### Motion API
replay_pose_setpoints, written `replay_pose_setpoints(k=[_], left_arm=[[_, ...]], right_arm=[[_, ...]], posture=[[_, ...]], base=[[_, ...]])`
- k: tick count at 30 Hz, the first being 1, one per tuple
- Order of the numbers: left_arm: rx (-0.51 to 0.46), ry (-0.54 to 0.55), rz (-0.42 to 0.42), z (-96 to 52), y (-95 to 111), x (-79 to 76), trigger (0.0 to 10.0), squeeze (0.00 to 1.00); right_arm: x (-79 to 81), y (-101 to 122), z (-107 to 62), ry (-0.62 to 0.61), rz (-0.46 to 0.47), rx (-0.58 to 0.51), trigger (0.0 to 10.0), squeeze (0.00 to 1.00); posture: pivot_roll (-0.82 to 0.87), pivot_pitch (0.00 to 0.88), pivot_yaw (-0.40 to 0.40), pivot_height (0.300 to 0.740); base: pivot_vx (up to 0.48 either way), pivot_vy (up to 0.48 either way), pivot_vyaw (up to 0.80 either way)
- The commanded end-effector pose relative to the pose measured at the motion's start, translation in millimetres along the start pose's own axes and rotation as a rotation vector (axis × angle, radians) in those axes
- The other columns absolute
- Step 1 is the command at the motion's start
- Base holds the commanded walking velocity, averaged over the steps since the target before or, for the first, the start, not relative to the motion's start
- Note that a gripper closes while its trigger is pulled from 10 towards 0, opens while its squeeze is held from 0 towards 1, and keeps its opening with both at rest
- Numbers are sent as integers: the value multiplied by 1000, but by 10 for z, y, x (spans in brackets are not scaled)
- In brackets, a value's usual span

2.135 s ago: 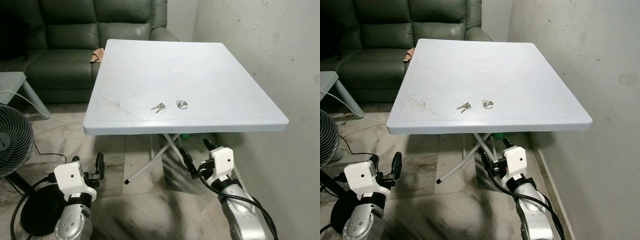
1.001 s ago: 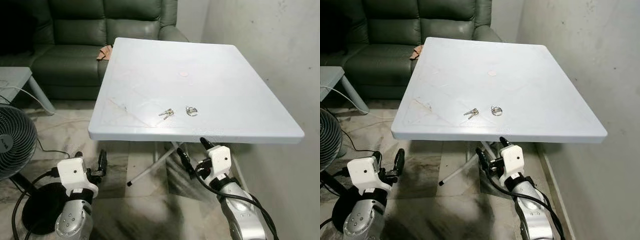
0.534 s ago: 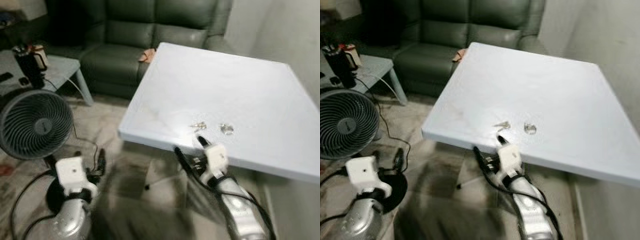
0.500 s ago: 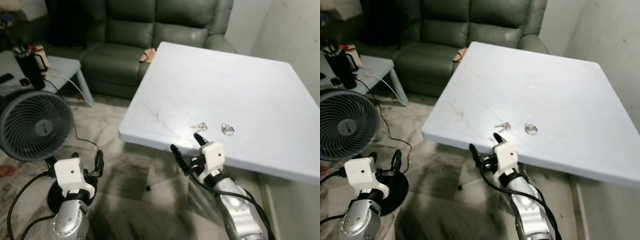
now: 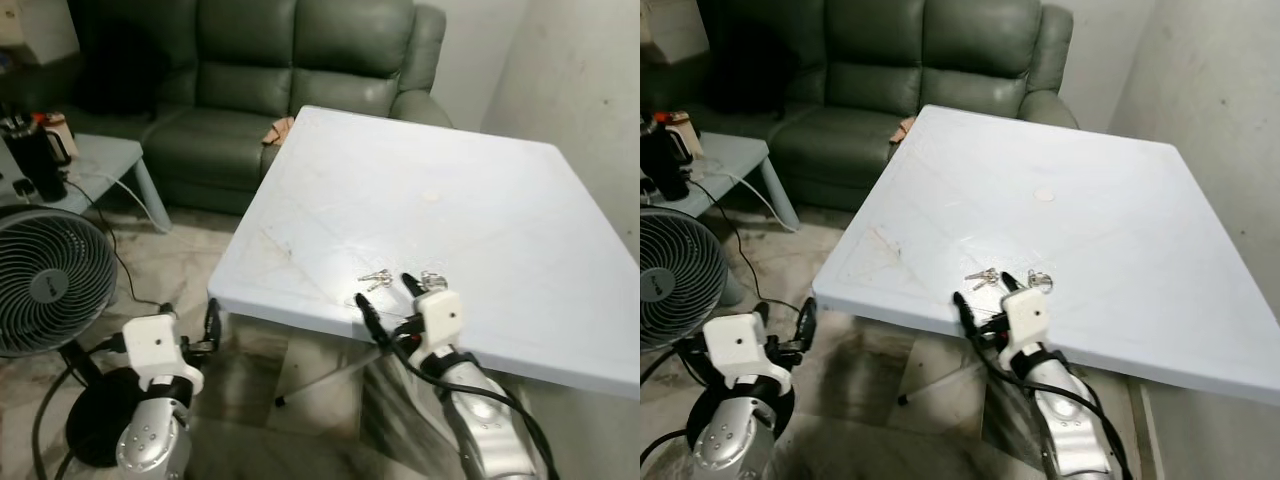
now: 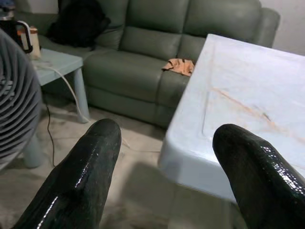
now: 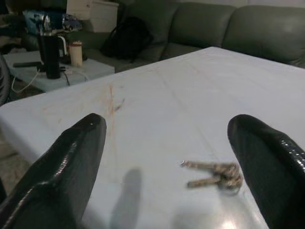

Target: Hang keys on a hook

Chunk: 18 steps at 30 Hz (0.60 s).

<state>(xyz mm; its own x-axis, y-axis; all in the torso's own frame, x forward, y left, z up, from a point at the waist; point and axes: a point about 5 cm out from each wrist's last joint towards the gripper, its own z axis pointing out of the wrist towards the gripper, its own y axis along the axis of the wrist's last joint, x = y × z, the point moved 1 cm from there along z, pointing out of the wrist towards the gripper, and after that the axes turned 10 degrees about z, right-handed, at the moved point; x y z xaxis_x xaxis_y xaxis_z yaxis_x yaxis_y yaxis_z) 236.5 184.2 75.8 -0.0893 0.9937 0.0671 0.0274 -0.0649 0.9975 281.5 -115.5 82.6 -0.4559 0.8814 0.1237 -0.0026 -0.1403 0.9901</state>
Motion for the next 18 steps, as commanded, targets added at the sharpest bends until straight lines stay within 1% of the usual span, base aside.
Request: replay_pose_setpoints(k=[1,8,9,11,14,18], left_arm=[[-13,-16,-10,10,45,-73,10000,0],[-19,-9,-12,-3,52,-70,10000,0],[-19,8,2,-10,53,-64,10000,0],[-14,-1,6,-13,49,-80,10000,0],[-14,-6,5,-16,47,-89,10000,0],[-28,-30,27,-18,64,-118,10000,0]], right_arm=[[-84,1,-25,-20,-15,15,10000,0],[-89,-3,-21,-21,-19,21,10000,0],[-102,-13,-17,-38,-13,29,10000,0],[-108,-18,-11,-43,-10,35,10000,0],[-110,-17,-4,-44,-23,36,10000,0],[-123,-14,4,-52,-51,45,10000,0]], posture=[[-42,0,-49,740],[-36,0,-54,740],[-34,0,-57,740],[-34,0,-58,740],[-34,0,-58,740],[-35,0,-61,740]], base=[[277,0,0],[268,0,0],[0,0,0],[0,0,0],[0,0,0],[0,0,0]])
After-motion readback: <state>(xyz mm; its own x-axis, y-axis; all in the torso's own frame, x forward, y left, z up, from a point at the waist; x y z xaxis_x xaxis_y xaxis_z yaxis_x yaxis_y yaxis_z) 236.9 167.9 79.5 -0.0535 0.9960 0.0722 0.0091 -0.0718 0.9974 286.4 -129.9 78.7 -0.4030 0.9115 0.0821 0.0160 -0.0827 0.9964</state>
